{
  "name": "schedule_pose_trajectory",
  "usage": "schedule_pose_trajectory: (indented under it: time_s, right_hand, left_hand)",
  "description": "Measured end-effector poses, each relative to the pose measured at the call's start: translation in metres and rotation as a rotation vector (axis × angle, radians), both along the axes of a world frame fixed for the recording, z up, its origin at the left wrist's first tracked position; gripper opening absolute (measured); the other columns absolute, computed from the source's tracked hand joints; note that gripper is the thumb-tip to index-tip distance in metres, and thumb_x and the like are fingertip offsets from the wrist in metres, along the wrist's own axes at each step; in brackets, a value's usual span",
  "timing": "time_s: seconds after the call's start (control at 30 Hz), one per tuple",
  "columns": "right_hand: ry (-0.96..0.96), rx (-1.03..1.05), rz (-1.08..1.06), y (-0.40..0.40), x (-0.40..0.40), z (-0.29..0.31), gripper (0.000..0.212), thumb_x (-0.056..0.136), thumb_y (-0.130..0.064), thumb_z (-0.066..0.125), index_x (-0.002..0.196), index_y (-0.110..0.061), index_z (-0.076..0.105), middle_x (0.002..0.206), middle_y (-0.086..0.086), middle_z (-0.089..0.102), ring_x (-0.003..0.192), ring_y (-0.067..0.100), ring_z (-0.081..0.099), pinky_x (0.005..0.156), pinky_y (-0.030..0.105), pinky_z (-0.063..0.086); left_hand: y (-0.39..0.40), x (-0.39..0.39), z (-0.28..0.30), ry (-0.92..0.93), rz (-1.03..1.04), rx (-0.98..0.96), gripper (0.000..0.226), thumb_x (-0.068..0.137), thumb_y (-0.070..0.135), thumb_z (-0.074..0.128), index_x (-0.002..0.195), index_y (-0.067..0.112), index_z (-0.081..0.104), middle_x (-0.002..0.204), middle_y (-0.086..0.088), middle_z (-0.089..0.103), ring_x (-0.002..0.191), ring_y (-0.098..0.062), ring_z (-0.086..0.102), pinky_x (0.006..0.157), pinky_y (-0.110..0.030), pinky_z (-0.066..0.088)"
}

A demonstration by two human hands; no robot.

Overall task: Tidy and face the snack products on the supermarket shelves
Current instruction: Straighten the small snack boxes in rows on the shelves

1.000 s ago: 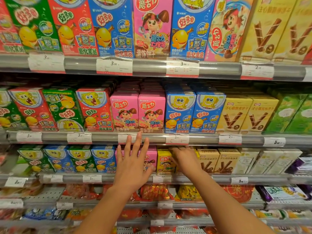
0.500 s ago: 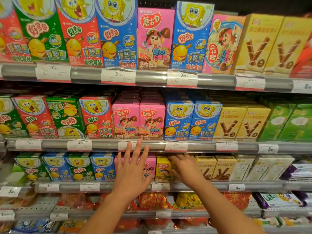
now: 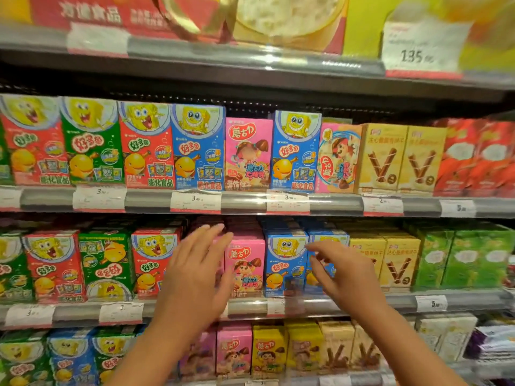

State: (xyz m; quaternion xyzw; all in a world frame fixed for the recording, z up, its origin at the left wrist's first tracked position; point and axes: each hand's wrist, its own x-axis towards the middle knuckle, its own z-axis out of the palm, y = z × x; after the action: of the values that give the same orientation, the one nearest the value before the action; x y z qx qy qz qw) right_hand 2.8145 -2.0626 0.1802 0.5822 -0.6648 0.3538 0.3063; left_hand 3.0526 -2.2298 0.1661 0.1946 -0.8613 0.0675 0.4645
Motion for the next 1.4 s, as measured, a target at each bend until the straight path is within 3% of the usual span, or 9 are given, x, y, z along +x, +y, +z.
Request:
schedule_pose_trajectory:
  time_s: [0.2,0.43,0.5,0.6,0.73,0.9,1.03,1.17,1.4]
  right_hand:
    - [0.184,-0.24,-0.085,-0.023,0.0,0.13,0.027,0.09,-0.018,0.068,0.116,-0.015,0.07,0.115,0.002,0.071,0.105,0.02,0.066,0.083,0.031,0.052]
    - [0.244,-0.111,-0.233,-0.055,-0.011,0.205,0.054,0.092,-0.032,0.065,0.143,-0.02,0.052,0.141,0.001,0.058,0.129,0.024,0.049,0.105,0.045,0.045]
    - [0.252,-0.035,-0.286,-0.062,-0.014,0.215,0.06,0.093,-0.039,0.063,0.148,-0.021,0.047,0.15,0.002,0.049,0.136,0.025,0.042,0.109,0.045,0.041]
    - [0.24,0.046,-0.292,-0.068,-0.016,0.221,0.052,0.091,-0.046,0.064,0.139,-0.025,0.055,0.154,0.002,0.044,0.14,0.027,0.038,0.111,0.046,0.039]
    - [0.202,0.032,-0.204,-0.064,-0.019,0.225,0.039,0.088,-0.044,0.07,0.121,-0.029,0.055,0.123,-0.005,0.064,0.118,0.019,0.054,0.092,0.042,0.051]
    - [0.176,0.086,-0.171,-0.061,-0.022,0.233,0.037,0.088,-0.041,0.073,0.117,-0.032,0.052,0.096,-0.012,0.063,0.1,0.017,0.056,0.074,0.04,0.052]
    - [0.162,0.153,-0.195,-0.063,-0.02,0.234,0.053,0.088,-0.042,0.072,0.136,-0.03,0.051,0.122,-0.005,0.065,0.118,0.021,0.054,0.086,0.042,0.051]
    - [0.157,0.184,-0.223,-0.06,-0.023,0.236,0.067,0.09,-0.045,0.068,0.149,-0.027,0.043,0.147,-0.003,0.052,0.133,0.023,0.047,0.103,0.044,0.048]
    - [0.157,0.298,-0.494,-0.033,-0.047,0.245,0.056,0.087,-0.029,0.059,0.143,-0.024,0.053,0.143,-0.001,0.056,0.131,0.026,0.047,0.097,0.044,0.05]
  left_hand:
    - [-0.017,-0.004,0.05,0.003,0.192,-0.049,0.055,0.087,0.037,0.048,0.136,0.011,0.055,0.137,-0.01,0.051,0.131,-0.034,0.045,0.107,-0.052,0.038]
    - [-0.028,-0.008,0.045,-0.071,0.274,-0.035,0.063,0.086,0.043,0.04,0.139,0.014,0.056,0.134,-0.007,0.054,0.128,-0.032,0.049,0.109,-0.059,0.04]
    - [-0.03,-0.01,0.045,-0.061,0.28,-0.034,0.062,0.085,0.043,0.041,0.138,0.015,0.059,0.131,-0.005,0.057,0.125,-0.031,0.052,0.109,-0.059,0.04]
    - [-0.033,-0.01,0.048,-0.018,0.266,-0.049,0.056,0.085,0.042,0.042,0.132,0.018,0.063,0.123,-0.002,0.059,0.116,-0.027,0.053,0.108,-0.056,0.04]
    - [-0.035,-0.012,0.051,0.016,0.252,-0.054,0.052,0.084,0.041,0.044,0.128,0.021,0.064,0.117,0.002,0.057,0.11,-0.024,0.052,0.106,-0.051,0.037]
    - [-0.034,-0.014,0.052,0.055,0.249,-0.043,0.048,0.084,0.042,0.046,0.123,0.022,0.065,0.114,0.002,0.057,0.106,-0.024,0.051,0.103,-0.049,0.038]
    - [-0.029,-0.014,0.055,0.073,0.251,-0.046,0.047,0.083,0.041,0.046,0.12,0.02,0.067,0.109,0.001,0.057,0.101,-0.025,0.052,0.098,-0.048,0.041]
    - [-0.027,-0.01,0.058,0.067,0.241,-0.056,0.046,0.082,0.041,0.046,0.117,0.021,0.069,0.106,0.002,0.058,0.096,-0.026,0.055,0.092,-0.047,0.045]
    - [-0.024,-0.008,0.059,0.067,0.258,-0.077,0.05,0.08,0.042,0.044,0.115,0.02,0.072,0.104,0.001,0.062,0.093,-0.028,0.059,0.088,-0.05,0.051]
